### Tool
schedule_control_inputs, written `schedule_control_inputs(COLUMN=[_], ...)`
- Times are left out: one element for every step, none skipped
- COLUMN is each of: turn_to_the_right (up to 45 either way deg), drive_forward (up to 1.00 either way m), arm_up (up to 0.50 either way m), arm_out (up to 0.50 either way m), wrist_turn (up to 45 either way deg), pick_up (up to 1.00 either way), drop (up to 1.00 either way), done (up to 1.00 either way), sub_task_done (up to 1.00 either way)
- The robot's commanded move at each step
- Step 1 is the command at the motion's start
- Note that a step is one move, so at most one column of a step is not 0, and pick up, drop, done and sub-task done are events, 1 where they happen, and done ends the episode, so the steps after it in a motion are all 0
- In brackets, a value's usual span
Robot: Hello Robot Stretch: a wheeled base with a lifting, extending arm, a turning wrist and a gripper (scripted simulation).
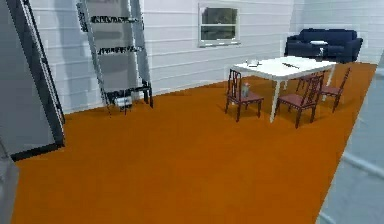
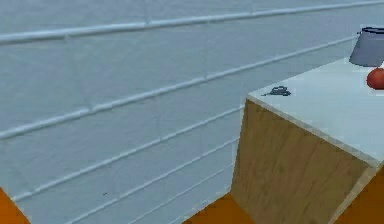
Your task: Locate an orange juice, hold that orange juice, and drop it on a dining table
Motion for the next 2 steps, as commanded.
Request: schedule_control_inputs(turn_to_the_right=[0.0,9.0], drive_forward=[0.4,0.0], arm_up=[0.0,0.0], arm_out=[0.0,0.0], wrist_turn=[0.0,0.0], pick_up=[0.0,0.0], drop=[0.0,0.0], done=[0.0,0.0], sub_task_done=[0.0,0.0])
